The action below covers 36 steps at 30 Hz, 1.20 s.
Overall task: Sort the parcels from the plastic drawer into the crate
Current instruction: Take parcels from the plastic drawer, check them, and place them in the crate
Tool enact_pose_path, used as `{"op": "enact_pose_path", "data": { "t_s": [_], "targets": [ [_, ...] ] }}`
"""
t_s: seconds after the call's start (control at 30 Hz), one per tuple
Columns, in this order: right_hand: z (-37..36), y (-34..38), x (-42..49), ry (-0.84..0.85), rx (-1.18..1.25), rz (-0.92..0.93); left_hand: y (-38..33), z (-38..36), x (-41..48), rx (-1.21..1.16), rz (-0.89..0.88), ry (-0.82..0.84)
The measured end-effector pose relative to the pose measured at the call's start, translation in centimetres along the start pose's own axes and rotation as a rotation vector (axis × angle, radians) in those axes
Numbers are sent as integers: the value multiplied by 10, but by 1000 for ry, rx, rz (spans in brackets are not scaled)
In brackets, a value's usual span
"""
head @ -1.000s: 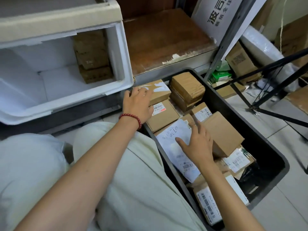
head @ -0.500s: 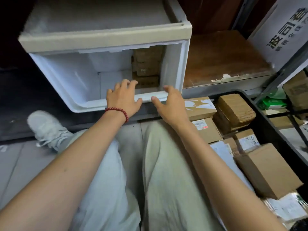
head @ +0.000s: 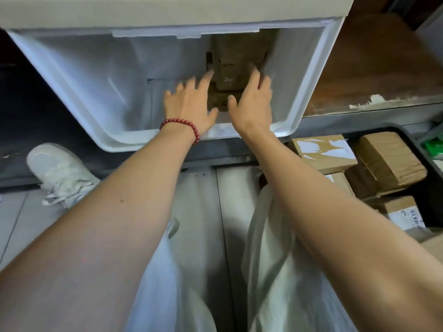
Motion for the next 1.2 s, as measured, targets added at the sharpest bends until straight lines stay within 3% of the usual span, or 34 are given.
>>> {"op": "enact_pose_path", "data": {
  "t_s": [0.33, 0.63, 0.83, 0.97, 1.2],
  "targets": [
    [-22, -48, 77, -77, 79, -88, 3, -24, 81, 45, -9, -10],
    [-39, -45, 93, -88, 291, -95, -11, -39, 110, -323, 119, -112],
    [-32, -48, 108, -145, 344, -55, -1, -24, 113, -371, 61, -204],
    [-32, -52, 110, -160, 381, 11, 5, -27, 114, -568, 43, -238],
    [-39, -44, 90, -73, 525, 79, 31, -27, 87, -836, 190, -245]
  ]
}}
Point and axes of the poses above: each hand's wrist, its own x-axis towards the middle knuckle, its own z-axis out of the back of the hand, y = z × x, the point moved 8 cm from there along x, towards the middle knuckle, and after that the axes turned 6 degrees about y, right-handed, at the moved point
